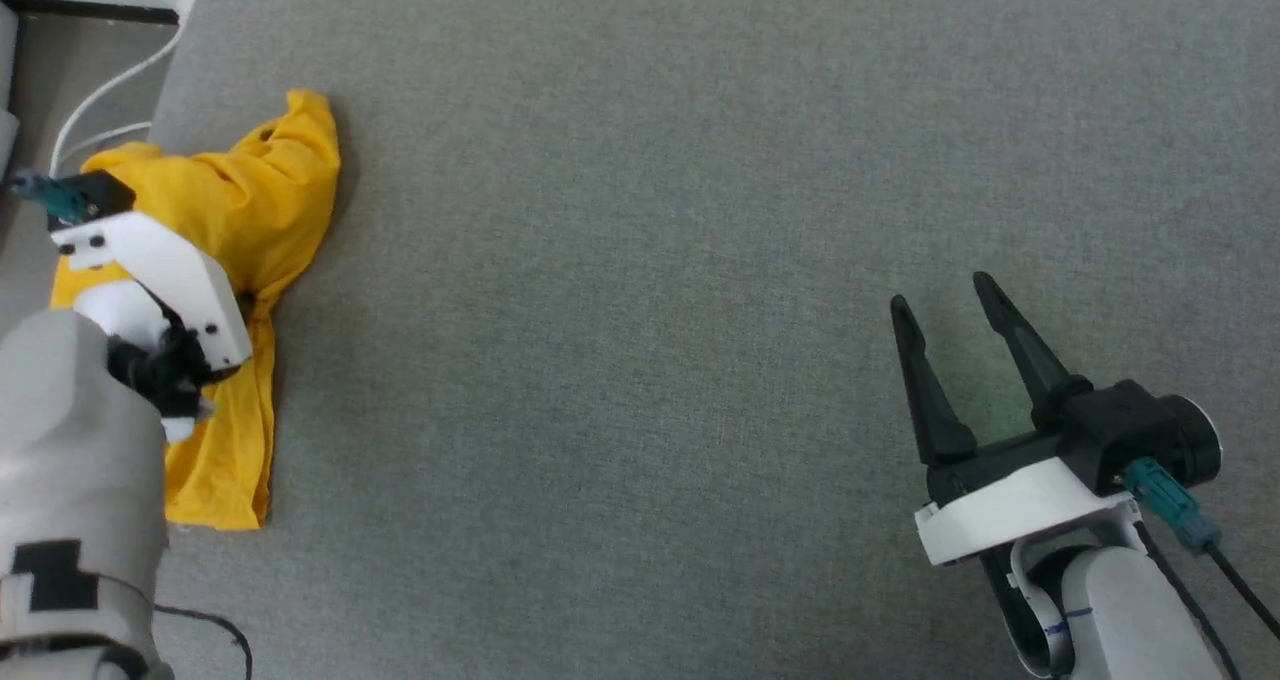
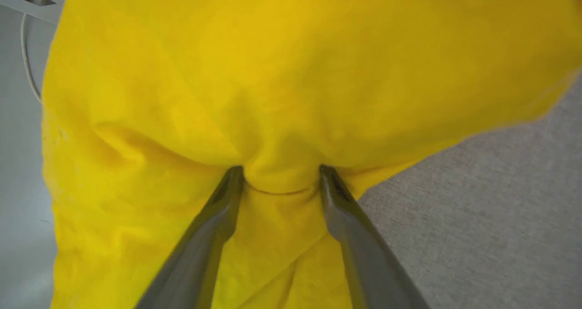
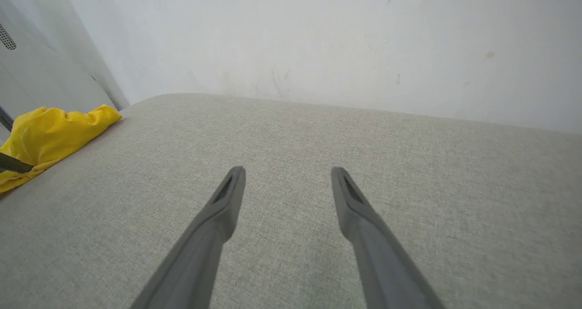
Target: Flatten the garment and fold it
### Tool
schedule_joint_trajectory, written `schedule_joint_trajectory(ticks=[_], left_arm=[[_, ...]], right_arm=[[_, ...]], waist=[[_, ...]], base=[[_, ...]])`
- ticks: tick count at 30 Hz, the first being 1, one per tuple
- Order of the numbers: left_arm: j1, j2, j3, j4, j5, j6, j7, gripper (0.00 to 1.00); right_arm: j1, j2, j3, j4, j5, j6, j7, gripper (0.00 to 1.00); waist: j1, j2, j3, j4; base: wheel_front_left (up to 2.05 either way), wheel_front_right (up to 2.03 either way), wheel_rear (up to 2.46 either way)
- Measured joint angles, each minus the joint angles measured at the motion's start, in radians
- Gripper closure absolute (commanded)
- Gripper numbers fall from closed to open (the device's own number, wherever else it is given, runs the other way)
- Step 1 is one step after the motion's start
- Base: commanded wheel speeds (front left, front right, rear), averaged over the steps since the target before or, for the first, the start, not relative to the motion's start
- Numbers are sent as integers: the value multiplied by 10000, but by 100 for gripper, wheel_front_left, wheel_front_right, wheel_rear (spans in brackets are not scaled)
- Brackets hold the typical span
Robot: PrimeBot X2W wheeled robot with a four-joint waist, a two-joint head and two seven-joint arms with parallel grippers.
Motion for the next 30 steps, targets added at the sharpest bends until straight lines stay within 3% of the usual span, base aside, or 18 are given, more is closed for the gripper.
schedule_joint_trajectory(ticks=[5, 10, 23, 30], left_arm=[[-531, 165, 2, 566, -155, 98, 621, 100], [-444, 192, -282, 518, 8, 153, -44, 100], [-796, 113, -949, -1202, 556, 92, -4585, 100], [-603, -694, -1607, -2261, 757, -61, -6429, 100]], right_arm=[[-171, 4, 163, 226, 79, 0, -56, 0], [-166, 4, 73, 424, 182, 0, -130, 0], [522, 4, -698, 823, 642, 0, -451, 0], [861, 4, -1076, 819, 752, 0, -466, 0]], waist=[[1, 0, 121, -61], [1, 0, -216, -60], [-1, 0, -1953, 42], [-3, 0, -2815, -280]], base=[[0, 0, 0], [0, 0, 0], [0, 0, 0], [0, 0, 0]])
